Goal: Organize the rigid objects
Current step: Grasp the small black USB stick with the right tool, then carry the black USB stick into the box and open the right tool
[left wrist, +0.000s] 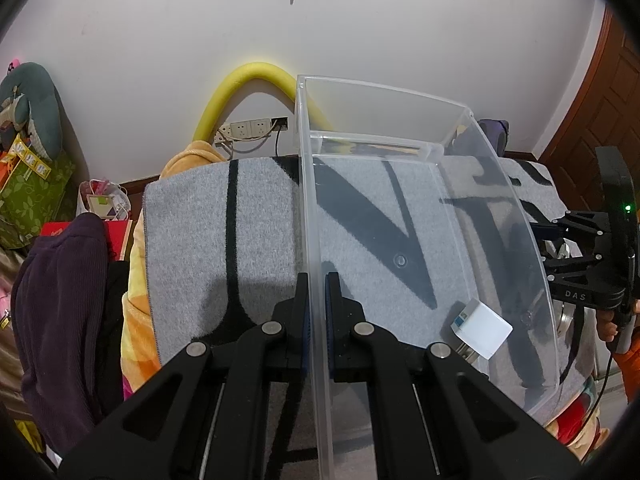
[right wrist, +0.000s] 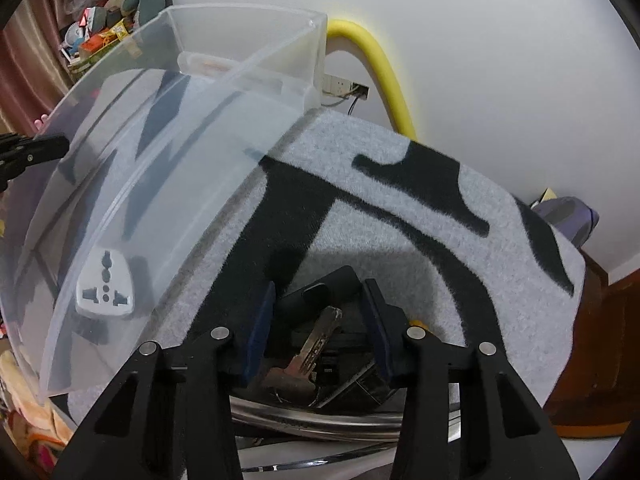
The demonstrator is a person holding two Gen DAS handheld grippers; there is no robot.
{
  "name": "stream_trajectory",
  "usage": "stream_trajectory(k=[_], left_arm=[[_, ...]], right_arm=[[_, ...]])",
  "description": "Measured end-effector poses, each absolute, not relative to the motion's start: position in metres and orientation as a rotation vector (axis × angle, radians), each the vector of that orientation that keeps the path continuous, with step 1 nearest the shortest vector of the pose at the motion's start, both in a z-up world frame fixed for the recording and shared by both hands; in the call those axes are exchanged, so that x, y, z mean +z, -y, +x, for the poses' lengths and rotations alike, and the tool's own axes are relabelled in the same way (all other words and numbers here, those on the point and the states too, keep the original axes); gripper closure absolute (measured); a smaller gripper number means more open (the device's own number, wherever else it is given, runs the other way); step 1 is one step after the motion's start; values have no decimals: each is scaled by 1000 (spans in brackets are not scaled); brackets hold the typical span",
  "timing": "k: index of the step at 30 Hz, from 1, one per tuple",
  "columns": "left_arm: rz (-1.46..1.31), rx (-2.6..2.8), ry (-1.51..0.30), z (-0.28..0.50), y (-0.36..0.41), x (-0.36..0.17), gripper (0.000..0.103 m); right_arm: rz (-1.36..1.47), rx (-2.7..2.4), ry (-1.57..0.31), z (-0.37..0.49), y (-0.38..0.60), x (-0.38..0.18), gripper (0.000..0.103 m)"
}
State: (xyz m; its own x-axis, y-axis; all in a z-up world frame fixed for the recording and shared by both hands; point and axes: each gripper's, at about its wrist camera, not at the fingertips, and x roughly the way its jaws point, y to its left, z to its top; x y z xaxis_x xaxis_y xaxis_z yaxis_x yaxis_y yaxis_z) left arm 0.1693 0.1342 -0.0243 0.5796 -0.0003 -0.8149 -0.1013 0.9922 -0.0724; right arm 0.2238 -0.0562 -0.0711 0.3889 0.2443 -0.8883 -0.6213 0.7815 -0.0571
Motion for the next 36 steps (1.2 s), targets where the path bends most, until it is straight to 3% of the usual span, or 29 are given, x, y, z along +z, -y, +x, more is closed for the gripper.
stream_trajectory(k=[19, 24, 36], left_arm=[[-119, 58, -952, 170, -135, -25, 98], [-123, 58, -951, 171, -135, -25, 98], [-126, 55, -949, 171, -135, -26, 98]], right_arm=[[-292, 651, -734, 192, 31, 53, 63], [-324, 704, -727, 183, -5, 47, 63], [-503, 757, -878, 179, -73, -24, 63]])
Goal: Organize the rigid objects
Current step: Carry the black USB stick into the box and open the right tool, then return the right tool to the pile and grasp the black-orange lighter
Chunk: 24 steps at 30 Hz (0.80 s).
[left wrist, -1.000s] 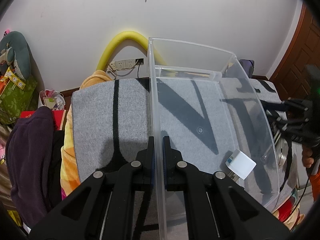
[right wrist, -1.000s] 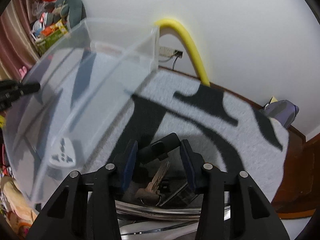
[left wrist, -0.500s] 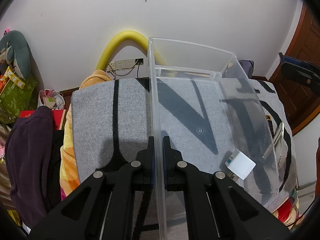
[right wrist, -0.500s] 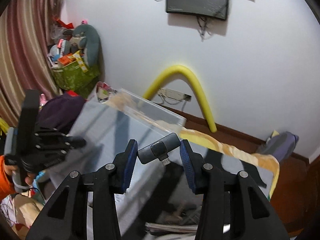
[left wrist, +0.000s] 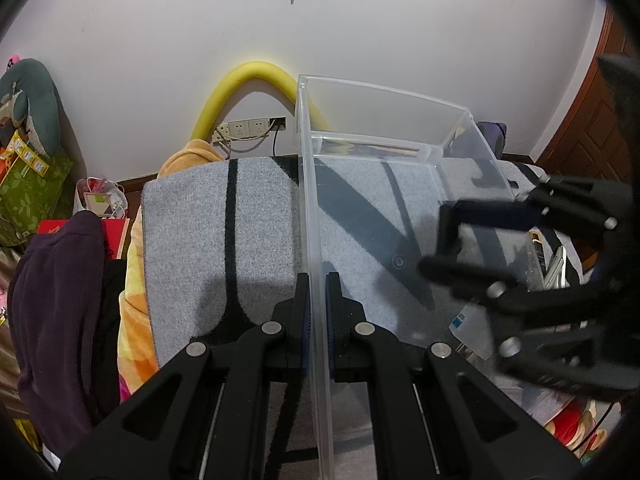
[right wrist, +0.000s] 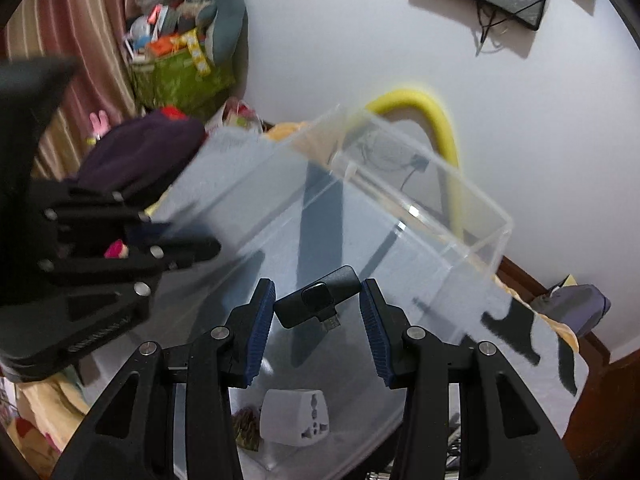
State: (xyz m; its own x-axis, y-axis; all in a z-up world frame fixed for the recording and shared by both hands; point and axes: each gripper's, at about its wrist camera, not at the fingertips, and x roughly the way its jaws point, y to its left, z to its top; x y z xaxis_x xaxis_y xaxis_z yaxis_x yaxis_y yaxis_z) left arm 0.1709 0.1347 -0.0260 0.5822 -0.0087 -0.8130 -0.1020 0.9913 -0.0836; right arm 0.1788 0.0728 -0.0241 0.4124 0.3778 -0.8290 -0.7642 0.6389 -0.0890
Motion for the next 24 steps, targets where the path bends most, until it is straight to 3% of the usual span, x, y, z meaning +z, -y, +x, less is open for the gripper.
stream_trajectory(k=[10, 13, 24], left_arm=[[-126, 55, -949, 172, -134, -26, 98], [-125, 55, -950, 172, -133, -26, 98], [-126, 54, -950, 172, -134, -26, 98]], right_arm=[[-522, 770, -944, 177, -74, -39, 62], [-499, 779, -948, 177, -72, -37, 51], [-419, 715, -806, 175, -24, 17, 49]])
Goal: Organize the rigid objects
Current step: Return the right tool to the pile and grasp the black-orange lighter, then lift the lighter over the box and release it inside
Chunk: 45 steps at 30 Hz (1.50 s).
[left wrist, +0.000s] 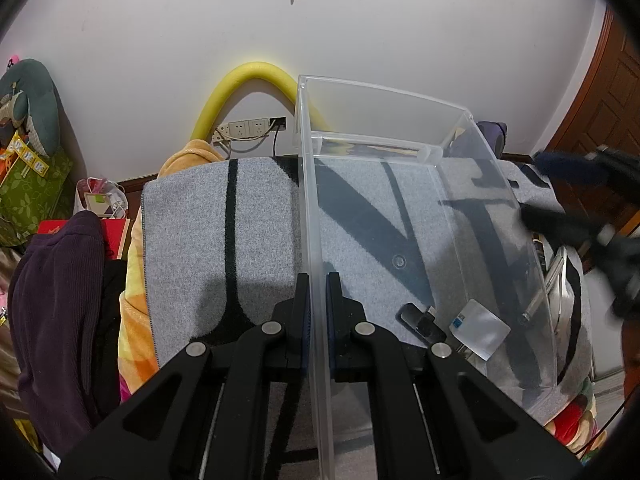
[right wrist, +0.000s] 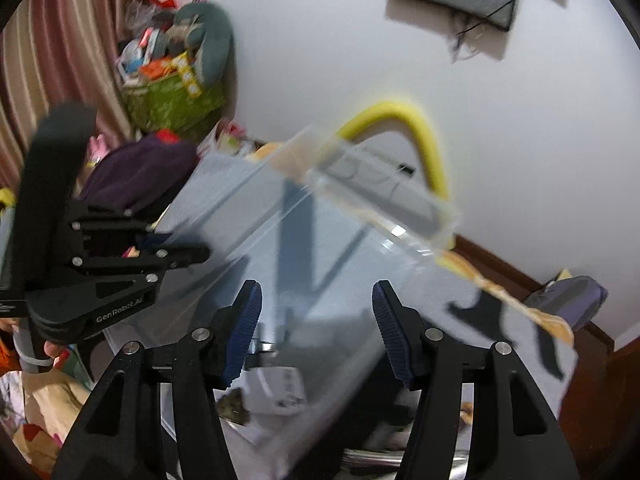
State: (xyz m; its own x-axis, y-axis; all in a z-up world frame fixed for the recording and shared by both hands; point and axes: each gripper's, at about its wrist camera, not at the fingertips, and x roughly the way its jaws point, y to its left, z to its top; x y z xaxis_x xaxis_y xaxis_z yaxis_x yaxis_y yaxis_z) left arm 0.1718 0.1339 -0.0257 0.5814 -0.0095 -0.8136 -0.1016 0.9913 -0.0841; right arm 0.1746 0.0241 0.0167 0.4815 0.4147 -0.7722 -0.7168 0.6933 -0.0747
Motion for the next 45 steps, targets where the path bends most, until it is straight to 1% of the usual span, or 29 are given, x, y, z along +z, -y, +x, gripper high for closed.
stream_trajectory(k=[5, 9, 16, 27, 28, 29, 31, 34, 39, 45], left_arm=[[-125, 54, -949, 172, -134, -26, 98], [-124, 55, -949, 172, -134, -25, 98], [-120, 58, -950, 170, -133, -24, 98], [-118, 60, -952, 170, -134, -24, 98], [-117, 60, -953, 170, -133, -24, 98], [-117, 60, -953, 170, -133, -24, 98], [-118, 60, -952, 170, -134, -24, 98], [-120, 60, -951, 170, -134, -24, 98], [-119, 61, -952, 170, -134, -24, 98], [-125, 61, -953, 169, -135, -24, 98]], right_arm=[[-373, 616, -764, 185, 19, 37, 49], [-351, 541, -785, 195, 51, 34, 49], [-348, 420, -912, 214, 90, -11, 49], [-291, 436, -1106, 225, 109, -71, 50], [-281, 442, -1111, 226, 109, -73, 53], [-269, 453, -1114, 225, 110, -74, 59], [-258, 470, -1115, 224, 108, -74, 65], [-282, 469, -1099, 220, 102, -72, 67], [-252, 466, -1120, 221, 103, -77, 68], [-242, 456, -1067, 223, 99, -72, 78]])
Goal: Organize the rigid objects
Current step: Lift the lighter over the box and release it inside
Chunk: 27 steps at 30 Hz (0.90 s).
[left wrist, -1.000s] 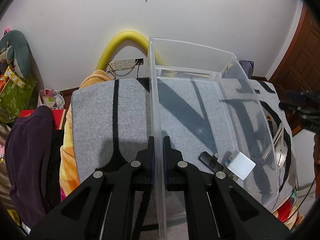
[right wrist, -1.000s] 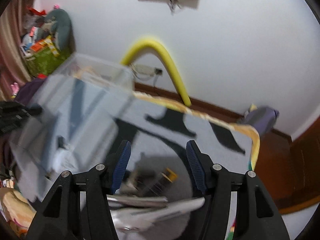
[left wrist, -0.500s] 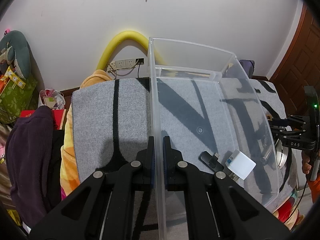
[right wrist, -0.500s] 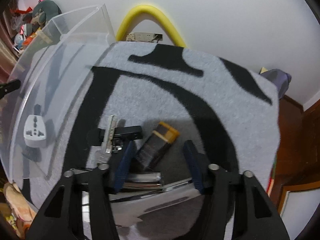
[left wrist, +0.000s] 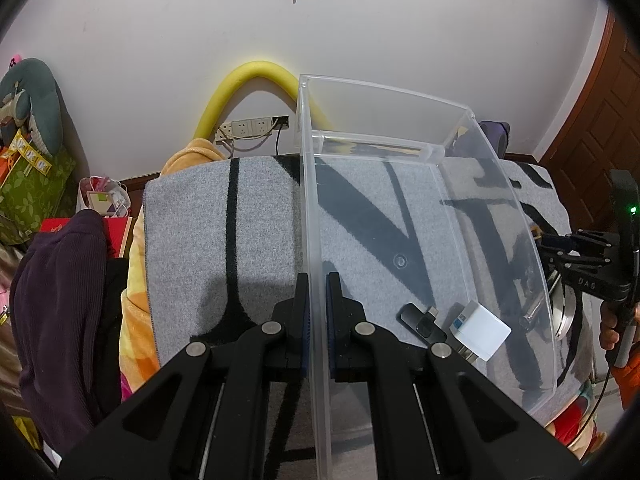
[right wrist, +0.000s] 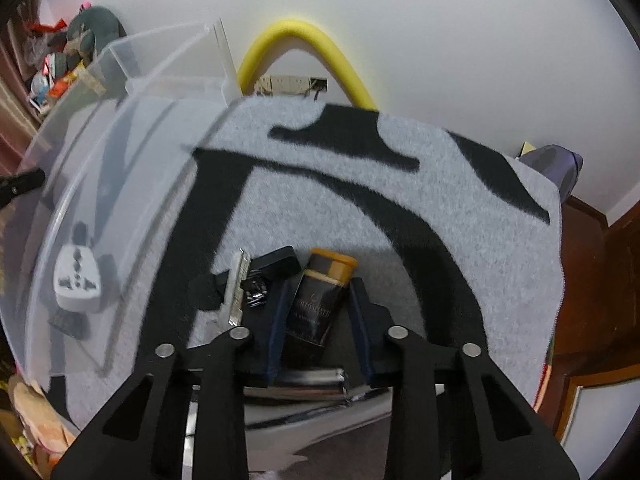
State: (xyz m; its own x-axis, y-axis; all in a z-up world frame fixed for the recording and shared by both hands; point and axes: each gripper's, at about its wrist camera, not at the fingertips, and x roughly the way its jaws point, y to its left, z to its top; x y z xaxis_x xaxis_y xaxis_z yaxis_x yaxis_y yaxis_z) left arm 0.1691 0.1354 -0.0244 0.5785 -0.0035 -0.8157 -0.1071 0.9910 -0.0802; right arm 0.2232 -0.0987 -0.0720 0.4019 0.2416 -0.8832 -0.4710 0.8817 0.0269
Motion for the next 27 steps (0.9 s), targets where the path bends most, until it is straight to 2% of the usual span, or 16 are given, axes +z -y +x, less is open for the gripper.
stream_trajectory(k=[10, 20, 27], left_arm=[[-125, 61, -952, 169, -135, -24, 98], [-128, 61, -953, 169, -135, -24, 98], [-129, 60, -953, 169, -135, -24, 98]], right_arm=[[-252, 451, -910, 208, 97, -25, 81], [-222, 541, -703, 181, 75, 56, 81], [-239, 650, -674, 173, 20, 63, 81]])
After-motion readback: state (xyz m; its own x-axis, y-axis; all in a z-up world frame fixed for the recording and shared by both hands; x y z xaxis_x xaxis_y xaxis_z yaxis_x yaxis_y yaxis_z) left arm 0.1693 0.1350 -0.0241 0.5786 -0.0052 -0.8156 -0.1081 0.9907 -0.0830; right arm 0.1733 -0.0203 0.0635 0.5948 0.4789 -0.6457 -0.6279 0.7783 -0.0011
